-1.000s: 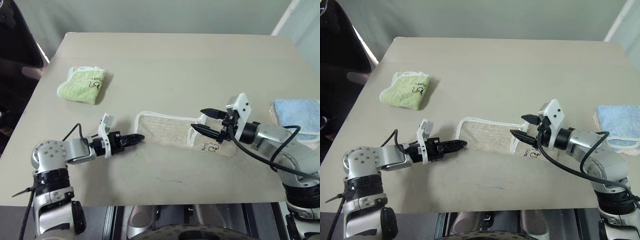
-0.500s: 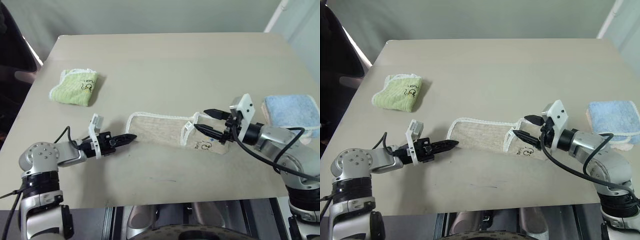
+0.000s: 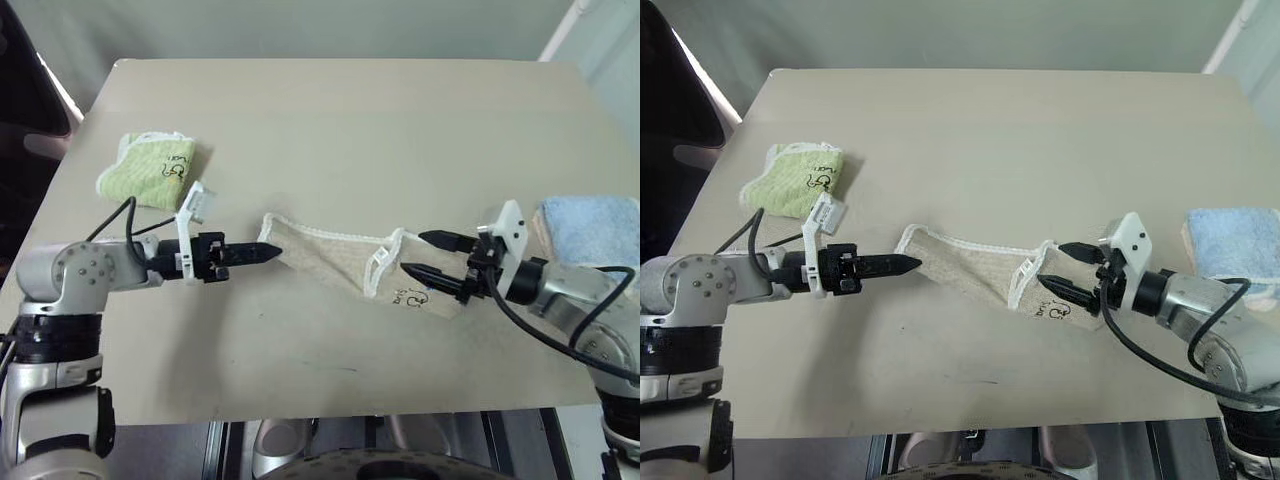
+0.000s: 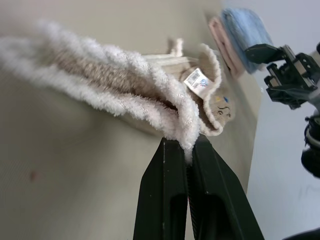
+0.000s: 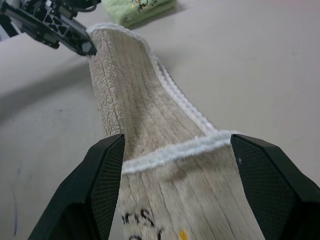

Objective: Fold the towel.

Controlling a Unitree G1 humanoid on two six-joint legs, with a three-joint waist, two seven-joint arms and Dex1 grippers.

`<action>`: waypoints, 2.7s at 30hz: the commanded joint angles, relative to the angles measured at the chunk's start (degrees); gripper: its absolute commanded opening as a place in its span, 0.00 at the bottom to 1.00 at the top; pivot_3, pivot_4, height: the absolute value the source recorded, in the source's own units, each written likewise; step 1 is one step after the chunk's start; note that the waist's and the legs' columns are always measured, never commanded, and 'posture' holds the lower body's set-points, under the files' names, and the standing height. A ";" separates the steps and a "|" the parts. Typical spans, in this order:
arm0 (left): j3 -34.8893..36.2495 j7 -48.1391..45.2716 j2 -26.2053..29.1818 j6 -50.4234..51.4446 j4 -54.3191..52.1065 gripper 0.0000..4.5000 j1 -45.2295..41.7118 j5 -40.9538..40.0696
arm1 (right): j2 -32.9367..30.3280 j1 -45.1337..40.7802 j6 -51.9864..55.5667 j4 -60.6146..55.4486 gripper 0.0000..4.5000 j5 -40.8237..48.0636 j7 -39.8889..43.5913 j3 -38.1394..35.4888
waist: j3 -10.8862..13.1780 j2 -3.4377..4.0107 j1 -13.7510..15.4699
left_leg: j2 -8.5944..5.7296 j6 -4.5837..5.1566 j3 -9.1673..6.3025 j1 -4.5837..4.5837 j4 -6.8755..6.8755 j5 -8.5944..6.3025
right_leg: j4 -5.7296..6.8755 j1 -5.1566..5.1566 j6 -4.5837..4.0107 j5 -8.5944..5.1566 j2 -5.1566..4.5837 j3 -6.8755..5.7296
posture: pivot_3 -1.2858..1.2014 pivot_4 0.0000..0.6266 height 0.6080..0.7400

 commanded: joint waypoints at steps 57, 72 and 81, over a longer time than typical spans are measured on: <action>-31.59 -16.78 -46.97 -23.62 24.44 0.22 -17.85 28.46 | -1.91 29.84 2.32 -10.86 0.79 7.75 -5.53 -33.42 | 0.06 -0.04 1.22 | -0.43 1.91 0.29 -0.09 1.90 -1.04 | -0.38 1.14 2.14 0.04 -0.59 0.06 | 0.52 0.24 0.95; -23.46 -15.08 -45.91 -22.65 16.49 0.99 -20.04 25.92 | -2.68 26.26 2.40 -11.46 0.79 7.95 -6.40 -30.39 | 0.06 -0.04 1.23 | -0.49 1.85 0.41 -0.05 1.91 -0.99 | -0.38 1.12 2.28 0.05 -0.60 0.27 | 0.52 0.24 0.95; -19.35 -13.34 -40.86 -58.64 10.55 1.00 -16.09 34.77 | -3.68 18.99 3.16 -10.96 0.92 11.21 -7.66 -27.94 | 0.05 -0.02 1.19 | -0.52 1.88 0.51 -0.03 1.92 -1.02 | -0.42 1.04 2.37 0.03 -0.53 0.50 | 0.52 0.24 0.95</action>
